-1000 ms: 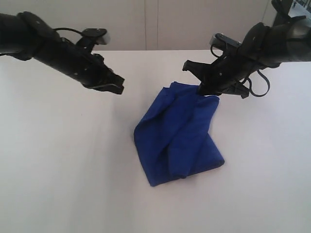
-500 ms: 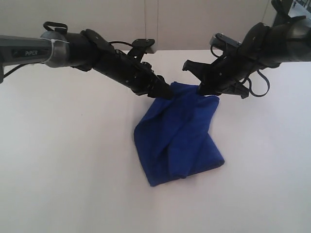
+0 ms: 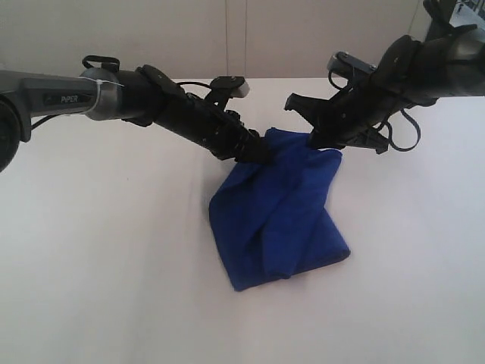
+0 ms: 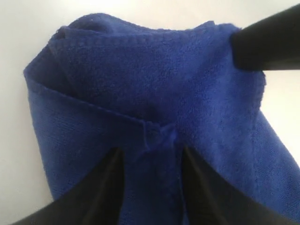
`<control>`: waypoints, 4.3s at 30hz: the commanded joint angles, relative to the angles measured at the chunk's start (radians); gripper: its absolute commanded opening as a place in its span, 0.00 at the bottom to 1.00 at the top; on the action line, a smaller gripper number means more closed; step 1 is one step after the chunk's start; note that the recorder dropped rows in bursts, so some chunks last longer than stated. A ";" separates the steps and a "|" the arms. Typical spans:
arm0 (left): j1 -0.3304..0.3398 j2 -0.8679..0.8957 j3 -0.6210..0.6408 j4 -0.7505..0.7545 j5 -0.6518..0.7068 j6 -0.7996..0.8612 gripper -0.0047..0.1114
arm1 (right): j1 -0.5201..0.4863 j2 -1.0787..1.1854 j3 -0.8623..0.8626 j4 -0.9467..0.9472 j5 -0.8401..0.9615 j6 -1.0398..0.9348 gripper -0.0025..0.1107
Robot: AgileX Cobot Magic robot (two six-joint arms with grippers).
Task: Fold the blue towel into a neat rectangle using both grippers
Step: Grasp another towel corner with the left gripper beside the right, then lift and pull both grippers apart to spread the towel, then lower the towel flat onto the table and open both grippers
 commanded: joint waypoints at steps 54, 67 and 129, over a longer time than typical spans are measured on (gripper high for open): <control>0.174 -1.285 0.553 0.772 0.616 -0.556 0.04 | -0.009 -0.994 0.201 -0.363 0.534 -0.146 0.02; 0.174 -1.362 0.567 1.021 0.562 -0.870 0.04 | -0.009 -1.058 0.201 -0.621 0.563 0.035 0.02; 0.416 -0.362 0.611 1.232 -0.639 -1.031 0.43 | -0.183 0.017 0.045 -1.033 -0.234 0.434 0.47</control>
